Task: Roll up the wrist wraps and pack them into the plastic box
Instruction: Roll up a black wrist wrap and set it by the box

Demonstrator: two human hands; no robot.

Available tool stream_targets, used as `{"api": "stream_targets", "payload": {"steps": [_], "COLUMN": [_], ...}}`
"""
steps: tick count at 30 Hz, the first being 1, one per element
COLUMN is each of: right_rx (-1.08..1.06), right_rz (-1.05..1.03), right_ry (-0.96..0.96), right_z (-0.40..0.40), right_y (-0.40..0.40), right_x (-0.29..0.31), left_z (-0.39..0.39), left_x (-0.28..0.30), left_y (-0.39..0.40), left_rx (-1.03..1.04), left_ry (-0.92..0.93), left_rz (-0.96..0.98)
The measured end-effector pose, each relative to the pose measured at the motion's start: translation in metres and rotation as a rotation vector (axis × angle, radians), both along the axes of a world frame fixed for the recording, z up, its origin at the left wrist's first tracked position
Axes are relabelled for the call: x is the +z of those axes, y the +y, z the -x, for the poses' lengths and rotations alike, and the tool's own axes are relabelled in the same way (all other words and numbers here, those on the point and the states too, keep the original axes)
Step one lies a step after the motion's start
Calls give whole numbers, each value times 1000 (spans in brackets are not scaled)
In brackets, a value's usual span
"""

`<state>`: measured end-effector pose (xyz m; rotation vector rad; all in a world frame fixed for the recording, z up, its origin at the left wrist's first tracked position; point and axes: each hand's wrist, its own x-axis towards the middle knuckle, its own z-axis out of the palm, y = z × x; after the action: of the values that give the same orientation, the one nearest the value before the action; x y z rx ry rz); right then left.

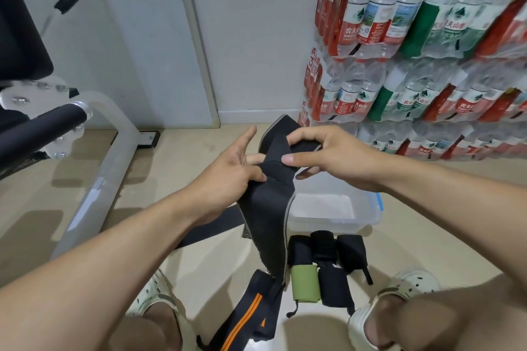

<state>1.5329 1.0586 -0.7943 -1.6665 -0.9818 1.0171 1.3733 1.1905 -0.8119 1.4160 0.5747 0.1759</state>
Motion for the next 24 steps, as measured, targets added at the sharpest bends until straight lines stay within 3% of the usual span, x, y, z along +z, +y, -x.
{"api": "stream_targets", "payload": {"steps": [13,20,24], "right_rx": [186,-58,25], "right_rz": [14,-73,-143], "right_ry": [8,-55,-152], "right_z": [-3,-7,-5], "right_y": [-3,-1,-4], "right_x": [8,0,7], "left_z": [8,7,5], "left_x": [7,4,-4], "left_y": [2,5,12], "left_rx": [-199,31,216], "left_ry": [-41,37,62], "left_rz": [144,101,-54]}}
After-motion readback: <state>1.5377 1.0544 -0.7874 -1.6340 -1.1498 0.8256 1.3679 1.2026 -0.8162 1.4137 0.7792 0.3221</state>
